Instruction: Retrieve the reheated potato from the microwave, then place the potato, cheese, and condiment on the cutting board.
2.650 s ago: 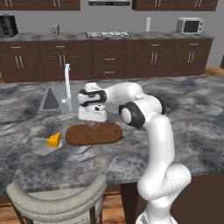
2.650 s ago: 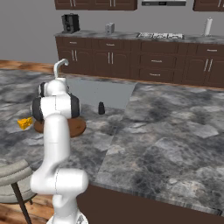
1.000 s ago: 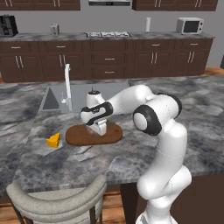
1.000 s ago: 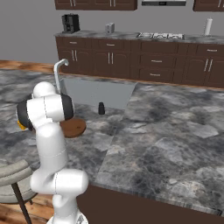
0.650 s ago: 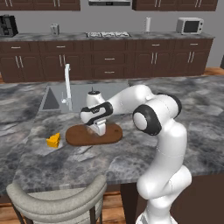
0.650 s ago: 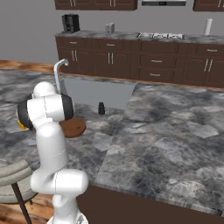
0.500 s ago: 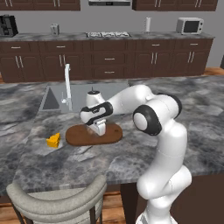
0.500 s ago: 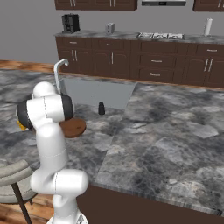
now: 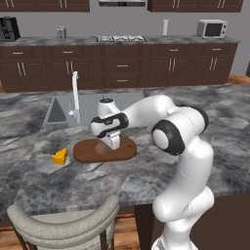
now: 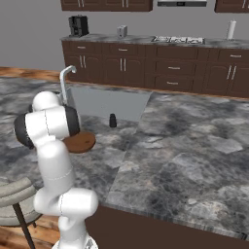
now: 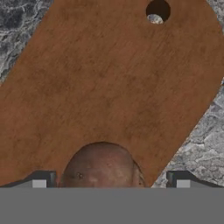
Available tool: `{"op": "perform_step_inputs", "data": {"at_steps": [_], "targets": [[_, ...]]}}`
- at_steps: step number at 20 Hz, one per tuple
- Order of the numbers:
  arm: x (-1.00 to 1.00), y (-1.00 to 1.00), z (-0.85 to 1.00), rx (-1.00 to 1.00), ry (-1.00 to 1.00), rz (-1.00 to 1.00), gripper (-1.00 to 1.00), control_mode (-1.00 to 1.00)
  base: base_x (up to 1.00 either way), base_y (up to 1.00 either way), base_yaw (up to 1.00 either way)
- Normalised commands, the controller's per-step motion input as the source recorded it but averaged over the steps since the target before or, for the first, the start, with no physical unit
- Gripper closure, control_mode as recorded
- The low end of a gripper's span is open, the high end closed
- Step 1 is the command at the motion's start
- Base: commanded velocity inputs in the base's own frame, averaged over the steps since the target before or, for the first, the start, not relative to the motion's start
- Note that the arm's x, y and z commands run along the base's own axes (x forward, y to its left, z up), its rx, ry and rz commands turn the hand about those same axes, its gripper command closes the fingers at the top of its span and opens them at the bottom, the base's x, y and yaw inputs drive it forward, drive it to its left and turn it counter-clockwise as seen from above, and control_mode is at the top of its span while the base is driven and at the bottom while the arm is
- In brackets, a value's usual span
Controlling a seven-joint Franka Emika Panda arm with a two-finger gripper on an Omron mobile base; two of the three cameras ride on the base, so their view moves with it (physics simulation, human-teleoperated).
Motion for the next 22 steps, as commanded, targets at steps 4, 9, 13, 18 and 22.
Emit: {"op": "perform_step_inputs", "data": {"at_steps": [4,9,13,18,22], "targets": [[-0.15,-0.18,0.33,0.02,0.00,0.00,-1.00,-1.00,0.00,0.00,0.00],[-0.22,-0.29,0.31,0.00,-0.01,0.05,-1.00,-1.00,0.00,0.00,0.00],[-0.22,-0.42,0.21,0.00,-0.04,0.16,-1.00,-1.00,0.00,0.00,0.00],[-0.22,-0.48,0.12,-0.02,-0.16,0.32,-1.00,-1.00,0.00,0.00,0.00],[-0.19,-0.49,0.10,-0.08,-0.21,0.38,-1.00,-1.00,0.00,0.00,0.00]]}}
